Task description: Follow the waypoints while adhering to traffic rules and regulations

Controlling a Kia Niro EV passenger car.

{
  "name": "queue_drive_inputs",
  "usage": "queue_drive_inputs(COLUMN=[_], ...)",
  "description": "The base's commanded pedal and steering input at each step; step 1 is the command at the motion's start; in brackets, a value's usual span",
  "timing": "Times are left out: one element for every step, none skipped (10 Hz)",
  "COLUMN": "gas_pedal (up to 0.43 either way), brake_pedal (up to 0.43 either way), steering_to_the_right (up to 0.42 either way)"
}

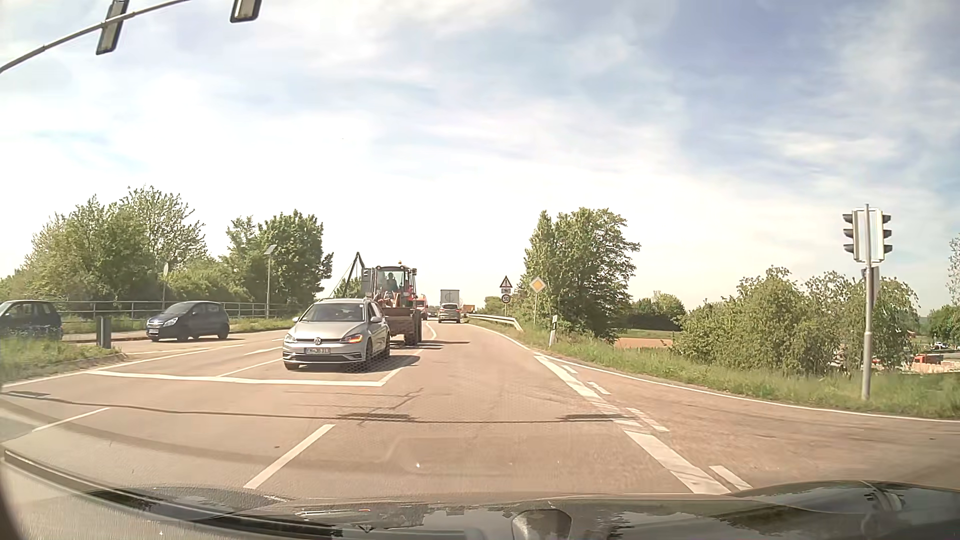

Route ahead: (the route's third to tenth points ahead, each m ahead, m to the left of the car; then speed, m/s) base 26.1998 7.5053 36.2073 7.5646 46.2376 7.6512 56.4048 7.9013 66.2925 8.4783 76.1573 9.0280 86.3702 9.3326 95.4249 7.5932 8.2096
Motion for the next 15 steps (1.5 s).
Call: queue_drive_inputs(gas_pedal=[0.24, 0.24, 0.24, 0.24, 0.24, 0.24, 0.24, 0.24, 0.24, 0.24, 0.24, 0.24, 0.24, 0.24, 0.24], brake_pedal=[0.0, 0.0, 0.0, 0.0, 0.0, 0.0, 0.0, 0.0, 0.0, 0.0, 0.0, 0.0, 0.0, 0.0, 0.0], steering_to_the_right=[-0.009, -0.009, -0.009, -0.01, -0.012, -0.014, -0.015, -0.016, -0.016, -0.016, -0.017, -0.019, -0.02, -0.022, -0.026])
